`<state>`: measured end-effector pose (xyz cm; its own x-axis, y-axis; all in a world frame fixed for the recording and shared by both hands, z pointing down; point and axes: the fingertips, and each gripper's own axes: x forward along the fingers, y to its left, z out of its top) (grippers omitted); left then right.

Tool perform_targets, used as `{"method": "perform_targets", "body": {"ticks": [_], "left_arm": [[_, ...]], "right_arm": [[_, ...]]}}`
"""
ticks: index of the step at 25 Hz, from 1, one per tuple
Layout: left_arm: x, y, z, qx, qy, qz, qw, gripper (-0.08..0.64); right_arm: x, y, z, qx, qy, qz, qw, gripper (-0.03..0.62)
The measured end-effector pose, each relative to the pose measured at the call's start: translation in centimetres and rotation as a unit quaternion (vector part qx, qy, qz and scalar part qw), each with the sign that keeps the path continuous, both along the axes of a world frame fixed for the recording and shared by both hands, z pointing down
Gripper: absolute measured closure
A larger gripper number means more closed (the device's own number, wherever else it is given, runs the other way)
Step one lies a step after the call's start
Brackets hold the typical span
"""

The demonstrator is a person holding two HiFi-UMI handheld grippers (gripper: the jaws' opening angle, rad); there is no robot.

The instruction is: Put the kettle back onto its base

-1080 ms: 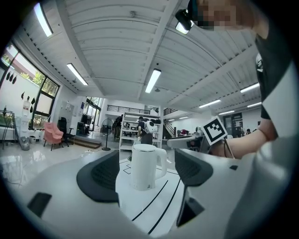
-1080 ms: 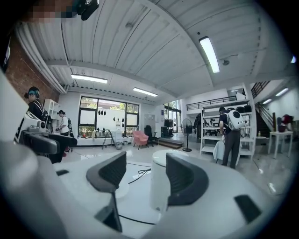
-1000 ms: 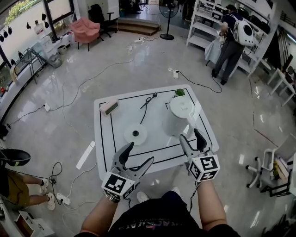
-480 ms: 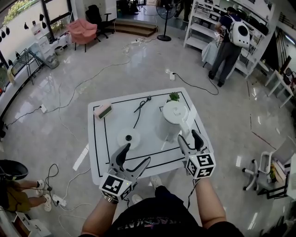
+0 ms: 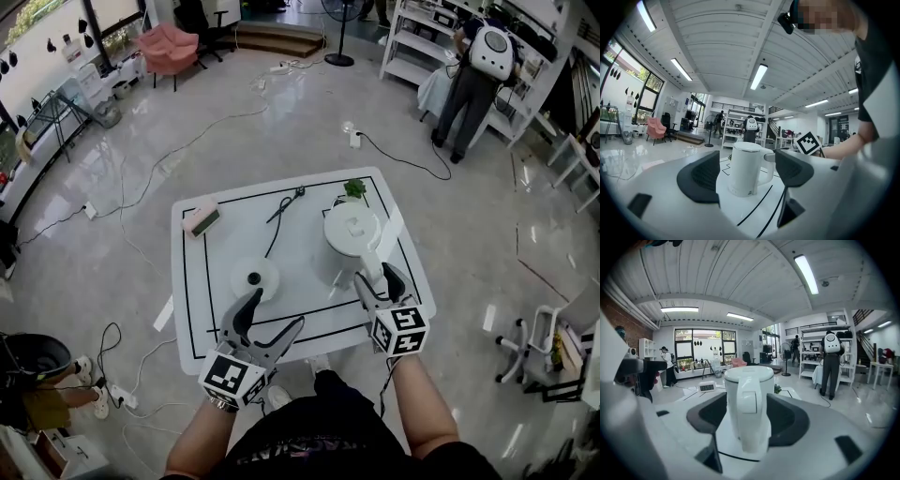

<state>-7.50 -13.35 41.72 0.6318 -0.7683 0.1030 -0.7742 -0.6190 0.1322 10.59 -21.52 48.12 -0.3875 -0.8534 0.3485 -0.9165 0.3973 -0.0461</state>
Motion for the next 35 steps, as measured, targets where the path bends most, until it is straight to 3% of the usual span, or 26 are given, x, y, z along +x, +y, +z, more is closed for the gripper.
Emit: {"method": "perform_targets", "body": {"ticks": [11, 14, 22, 35], "left_arm": [[1.1, -2.0, 1.2, -0.022, -0.009, -0.003, 0.9997, 0.201], [1.4, -2.3, 1.5, -0.025, -0.012, -0.001, 0.9996, 0.201], [1.6, -2.7, 2.3, -0.036, -0.016, 0.000, 0.9992, 0.201], [1.2, -2.7, 2.5, -0.041, -0.020, -0.007, 0.9990, 0.202]], "right_arm": [[-0.5, -2.0, 3.9, -0.040, 0.002, -0.014, 0.999, 0.345], [-0.2, -2.1, 4.7, -0.048, 0.003, -0.014, 0.999, 0.375], [-0.3, -2.3, 5.7, -0.056, 0.005, -0.016, 0.998, 0.426], [-0.4, -2.3, 6.0, -0.065, 0.007, -0.021, 0.998, 0.443]]}}
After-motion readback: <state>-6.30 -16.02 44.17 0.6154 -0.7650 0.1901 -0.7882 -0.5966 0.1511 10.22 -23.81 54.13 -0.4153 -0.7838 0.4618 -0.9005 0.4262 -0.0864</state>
